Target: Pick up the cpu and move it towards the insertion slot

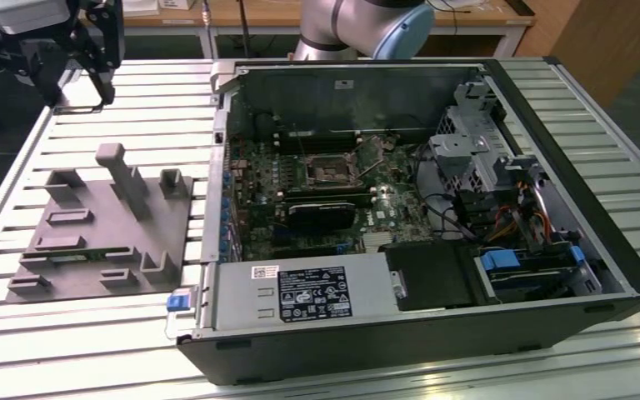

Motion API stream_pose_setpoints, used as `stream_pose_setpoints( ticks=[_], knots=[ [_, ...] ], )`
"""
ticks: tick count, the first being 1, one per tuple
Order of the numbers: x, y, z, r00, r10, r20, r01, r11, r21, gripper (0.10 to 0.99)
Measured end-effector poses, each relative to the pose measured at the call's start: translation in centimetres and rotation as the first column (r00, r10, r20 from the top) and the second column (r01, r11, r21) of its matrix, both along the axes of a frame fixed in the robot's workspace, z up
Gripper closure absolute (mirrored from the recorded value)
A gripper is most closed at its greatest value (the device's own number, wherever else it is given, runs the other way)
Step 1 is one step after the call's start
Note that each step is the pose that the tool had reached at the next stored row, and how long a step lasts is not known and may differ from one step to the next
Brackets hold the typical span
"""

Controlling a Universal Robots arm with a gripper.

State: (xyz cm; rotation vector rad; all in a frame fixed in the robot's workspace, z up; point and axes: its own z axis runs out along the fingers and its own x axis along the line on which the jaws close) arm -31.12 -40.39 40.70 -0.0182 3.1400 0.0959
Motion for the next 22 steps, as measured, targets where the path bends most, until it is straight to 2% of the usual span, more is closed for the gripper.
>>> stream_pose_setpoints(
  ticks=[22],
  knots=[
    [3.83,0.0,0.0,1.0,0.0,0.0,0.0,1.0,0.0,0.541]
  ],
)
